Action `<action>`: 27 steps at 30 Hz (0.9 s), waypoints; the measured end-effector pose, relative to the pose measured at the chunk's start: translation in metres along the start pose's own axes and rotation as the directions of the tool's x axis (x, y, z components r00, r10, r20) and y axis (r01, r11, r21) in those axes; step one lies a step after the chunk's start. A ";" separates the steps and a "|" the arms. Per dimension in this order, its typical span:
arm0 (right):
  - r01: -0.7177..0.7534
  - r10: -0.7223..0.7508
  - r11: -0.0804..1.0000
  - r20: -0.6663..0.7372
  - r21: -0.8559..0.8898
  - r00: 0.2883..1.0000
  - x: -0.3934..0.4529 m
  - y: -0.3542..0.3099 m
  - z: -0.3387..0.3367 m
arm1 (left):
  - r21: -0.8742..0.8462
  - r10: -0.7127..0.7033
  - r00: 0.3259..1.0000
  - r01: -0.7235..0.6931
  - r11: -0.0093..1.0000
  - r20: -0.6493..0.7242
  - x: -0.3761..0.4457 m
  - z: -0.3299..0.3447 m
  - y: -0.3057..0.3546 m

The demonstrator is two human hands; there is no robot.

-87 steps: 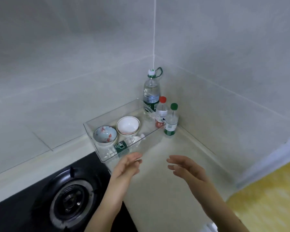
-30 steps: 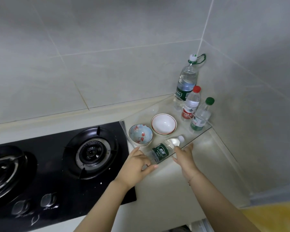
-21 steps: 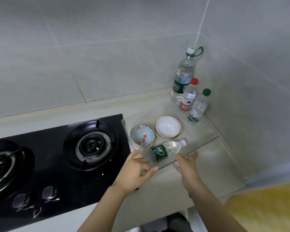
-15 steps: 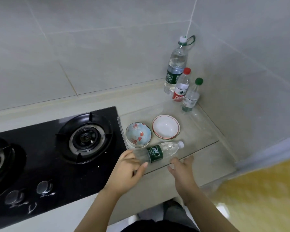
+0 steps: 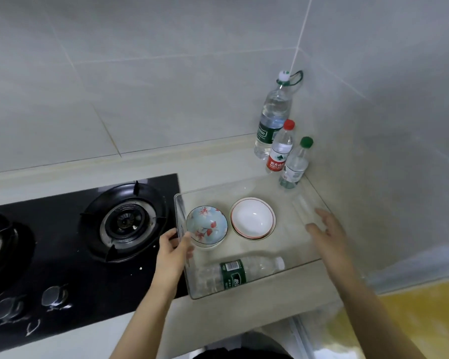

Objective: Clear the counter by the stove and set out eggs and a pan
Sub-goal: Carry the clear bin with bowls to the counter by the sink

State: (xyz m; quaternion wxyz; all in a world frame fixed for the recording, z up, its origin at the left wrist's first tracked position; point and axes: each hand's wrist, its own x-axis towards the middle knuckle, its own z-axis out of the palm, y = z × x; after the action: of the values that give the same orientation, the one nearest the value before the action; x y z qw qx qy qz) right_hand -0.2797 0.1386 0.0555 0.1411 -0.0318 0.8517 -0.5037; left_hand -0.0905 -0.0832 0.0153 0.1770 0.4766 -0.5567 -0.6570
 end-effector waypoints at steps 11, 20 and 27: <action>-0.203 0.209 0.977 0.486 -0.066 0.849 0.116 0.001 0.013 | 0.004 -0.208 0.972 0.210 0.978 -0.107 0.037 0.030 0.010; -0.549 0.306 0.831 0.750 0.090 0.586 0.137 0.013 0.011 | -0.093 -0.365 0.929 0.359 0.929 -0.066 0.040 0.027 0.010; -0.554 0.285 0.825 0.762 0.115 0.581 0.131 0.016 0.007 | -0.126 -0.387 0.918 0.375 0.919 -0.089 0.019 0.030 0.008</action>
State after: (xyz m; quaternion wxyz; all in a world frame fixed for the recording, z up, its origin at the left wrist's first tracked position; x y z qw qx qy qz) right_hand -0.4021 0.1152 0.0111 0.5813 0.0052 0.6084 -0.5403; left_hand -0.1271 -0.0834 0.0122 0.1017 0.6018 -0.4068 -0.6797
